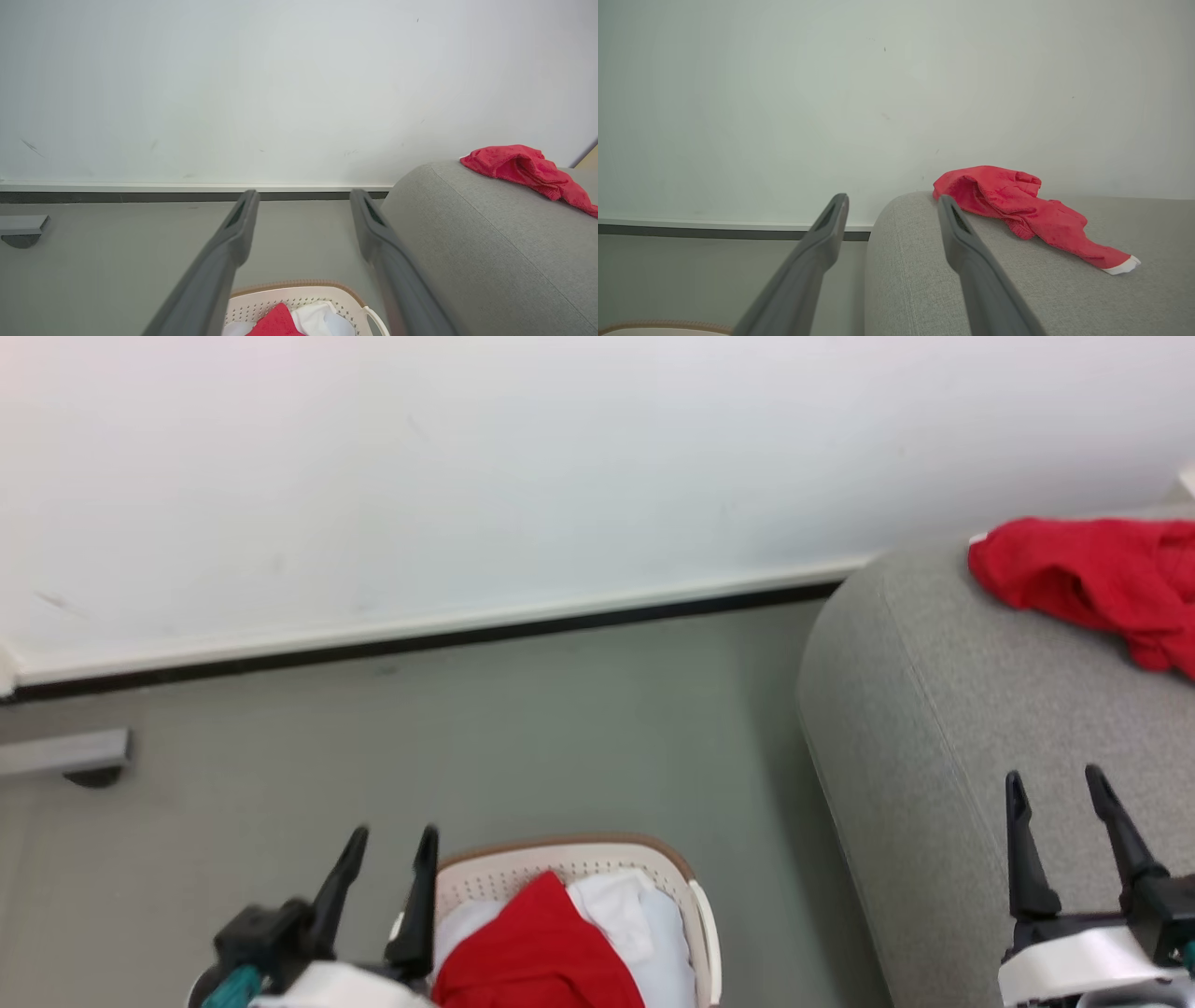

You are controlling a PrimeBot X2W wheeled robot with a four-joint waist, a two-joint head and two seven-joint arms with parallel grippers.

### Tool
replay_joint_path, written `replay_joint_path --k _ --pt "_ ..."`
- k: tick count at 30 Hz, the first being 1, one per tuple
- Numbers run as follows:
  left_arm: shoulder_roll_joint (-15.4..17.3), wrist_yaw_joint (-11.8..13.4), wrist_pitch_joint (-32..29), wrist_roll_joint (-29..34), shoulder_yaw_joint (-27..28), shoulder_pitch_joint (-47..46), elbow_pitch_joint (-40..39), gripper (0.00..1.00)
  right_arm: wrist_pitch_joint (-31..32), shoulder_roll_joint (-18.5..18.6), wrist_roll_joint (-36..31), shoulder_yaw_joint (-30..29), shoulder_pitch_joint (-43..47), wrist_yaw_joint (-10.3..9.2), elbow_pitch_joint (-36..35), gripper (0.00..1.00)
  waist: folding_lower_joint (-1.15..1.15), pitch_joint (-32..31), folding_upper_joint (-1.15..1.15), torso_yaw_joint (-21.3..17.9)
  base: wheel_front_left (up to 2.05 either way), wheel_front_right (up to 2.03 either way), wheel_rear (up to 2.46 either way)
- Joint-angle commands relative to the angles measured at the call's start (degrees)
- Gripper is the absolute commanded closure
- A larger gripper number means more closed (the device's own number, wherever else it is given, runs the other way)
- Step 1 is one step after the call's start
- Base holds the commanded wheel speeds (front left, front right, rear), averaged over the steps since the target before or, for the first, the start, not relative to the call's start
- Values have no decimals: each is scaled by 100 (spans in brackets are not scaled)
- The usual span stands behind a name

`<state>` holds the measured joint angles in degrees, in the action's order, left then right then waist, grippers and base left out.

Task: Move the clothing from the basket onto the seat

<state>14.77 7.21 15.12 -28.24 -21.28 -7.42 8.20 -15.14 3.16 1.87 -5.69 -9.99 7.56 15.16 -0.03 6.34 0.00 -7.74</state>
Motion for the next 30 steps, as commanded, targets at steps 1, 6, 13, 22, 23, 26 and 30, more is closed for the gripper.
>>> replay_joint_path --k 1,6,13,22,23,26,30 --pt "-23 31 1 146 145 236 -60 0 0 -7 92 60 152 -14 -58 0 3 -291 0 164 0 0 0" --pt "-210 -30 3 476 666 787 -246 0 0 -13 378 269 459 -14 -52 0 3 -461 0 227 0 0 0" --pt "-462 -275 4 819 1162 1046 -362 0 0 -18 540 437 573 -14 24 0 3 -505 0 284 0 0 0" --pt "-671 -542 5 1065 1468 1032 -360 0 0 -17 635 573 474 -14 31 0 3 -382 0 224 0 0 0" --pt "-690 -570 5 1089 1501 1014 -361 0 0 -17 662 586 450 -14 28 0 3 -346 0 204 0 0 0" --pt "-746 -647 5 1180 1572 946 -345 0 0 -18 697 602 386 -14 4 0 3 -233 0 132 0 0 0" --pt "-734 -781 5 1285 1563 731 -242 0 0 -20 785 607 222 -14 -77 0 3 30 0 12 0 0 0"
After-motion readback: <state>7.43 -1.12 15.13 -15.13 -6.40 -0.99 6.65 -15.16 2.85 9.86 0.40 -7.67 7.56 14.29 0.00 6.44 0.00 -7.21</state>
